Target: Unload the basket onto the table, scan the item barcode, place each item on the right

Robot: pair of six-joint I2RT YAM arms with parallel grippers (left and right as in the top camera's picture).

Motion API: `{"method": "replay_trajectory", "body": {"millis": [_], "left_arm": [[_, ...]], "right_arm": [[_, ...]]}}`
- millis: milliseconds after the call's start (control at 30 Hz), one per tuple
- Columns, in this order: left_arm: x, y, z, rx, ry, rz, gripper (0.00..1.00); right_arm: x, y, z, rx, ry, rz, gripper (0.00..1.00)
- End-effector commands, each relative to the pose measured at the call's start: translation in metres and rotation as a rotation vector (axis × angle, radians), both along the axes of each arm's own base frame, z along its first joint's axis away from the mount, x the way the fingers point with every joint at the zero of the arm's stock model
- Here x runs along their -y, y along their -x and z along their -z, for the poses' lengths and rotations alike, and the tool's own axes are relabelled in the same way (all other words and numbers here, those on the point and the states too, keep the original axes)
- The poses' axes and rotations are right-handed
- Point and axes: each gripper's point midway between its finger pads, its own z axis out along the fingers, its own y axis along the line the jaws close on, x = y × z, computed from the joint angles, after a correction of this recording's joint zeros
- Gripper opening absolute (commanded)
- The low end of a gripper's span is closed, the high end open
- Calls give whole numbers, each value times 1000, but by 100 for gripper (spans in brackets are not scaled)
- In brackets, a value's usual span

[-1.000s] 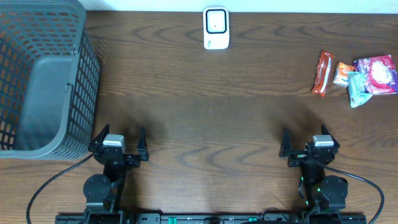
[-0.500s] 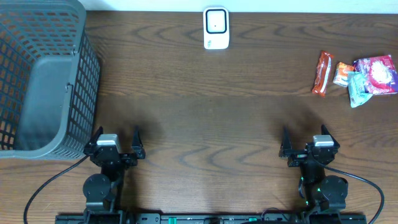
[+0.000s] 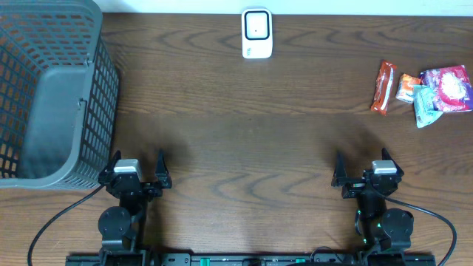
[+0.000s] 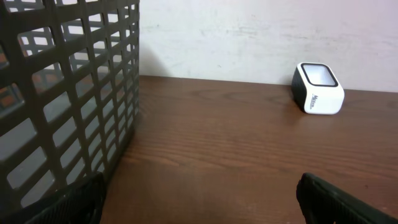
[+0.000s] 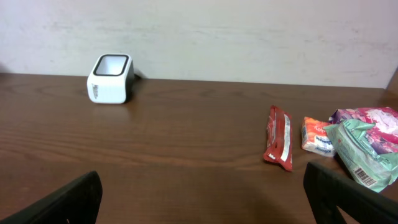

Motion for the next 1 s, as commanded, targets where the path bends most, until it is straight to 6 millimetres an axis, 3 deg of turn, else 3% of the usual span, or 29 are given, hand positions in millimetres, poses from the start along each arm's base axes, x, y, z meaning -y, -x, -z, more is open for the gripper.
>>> {"method": "replay_trajectory", "body": {"millis": [0, 967], "left_arm": [[-2, 1, 16, -50, -10, -8, 98], [1, 1, 14, -41, -33, 12, 98]], "right_arm": [[-1, 0, 1, 1, 4, -3, 99], [-1, 0, 1, 1, 4, -3, 99]]}}
